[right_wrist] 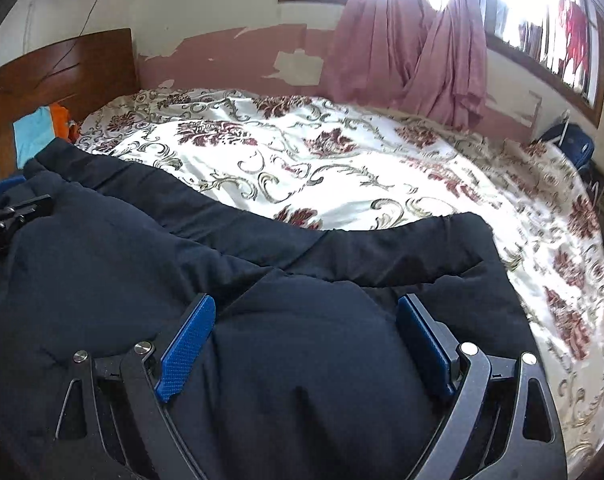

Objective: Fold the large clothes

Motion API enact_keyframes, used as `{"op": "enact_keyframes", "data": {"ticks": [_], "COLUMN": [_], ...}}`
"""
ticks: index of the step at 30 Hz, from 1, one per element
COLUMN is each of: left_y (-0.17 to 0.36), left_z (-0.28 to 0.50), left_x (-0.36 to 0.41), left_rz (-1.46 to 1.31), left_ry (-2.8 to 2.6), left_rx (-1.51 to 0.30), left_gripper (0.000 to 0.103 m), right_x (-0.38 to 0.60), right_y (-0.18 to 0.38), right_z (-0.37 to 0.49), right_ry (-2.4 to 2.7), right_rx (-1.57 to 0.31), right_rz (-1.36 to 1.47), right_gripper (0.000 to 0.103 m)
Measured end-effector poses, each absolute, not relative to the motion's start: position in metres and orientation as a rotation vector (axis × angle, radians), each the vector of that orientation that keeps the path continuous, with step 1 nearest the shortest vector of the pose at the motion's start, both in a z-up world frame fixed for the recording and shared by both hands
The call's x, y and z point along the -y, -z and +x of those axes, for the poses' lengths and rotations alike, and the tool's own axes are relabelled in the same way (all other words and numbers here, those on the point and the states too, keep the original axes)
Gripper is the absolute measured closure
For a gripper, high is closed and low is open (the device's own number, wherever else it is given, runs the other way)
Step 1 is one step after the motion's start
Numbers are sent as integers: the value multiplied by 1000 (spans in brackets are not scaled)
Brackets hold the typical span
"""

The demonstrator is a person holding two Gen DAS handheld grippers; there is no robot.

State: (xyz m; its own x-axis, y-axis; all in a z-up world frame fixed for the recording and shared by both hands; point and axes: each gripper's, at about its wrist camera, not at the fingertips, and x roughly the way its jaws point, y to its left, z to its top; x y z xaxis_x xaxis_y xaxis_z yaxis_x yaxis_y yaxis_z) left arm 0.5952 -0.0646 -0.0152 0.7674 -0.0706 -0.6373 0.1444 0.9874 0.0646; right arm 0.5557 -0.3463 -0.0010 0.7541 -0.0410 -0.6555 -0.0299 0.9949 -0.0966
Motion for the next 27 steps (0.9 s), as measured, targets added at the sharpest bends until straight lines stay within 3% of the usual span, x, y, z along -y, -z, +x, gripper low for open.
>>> {"op": "enact_keyframes", "data": {"ticks": [27], "left_y": [42], "left_z": [612], "left_x": [64], "left_rz": [37], "left_ry": [176], "left_rx": [-685], "left_gripper": [0], "right_x": [364], "right_y": [45], "right_z": [581], "right_ry": [-94], "right_rx": [-759], "right_rz": [66], "right_gripper": [7]}}
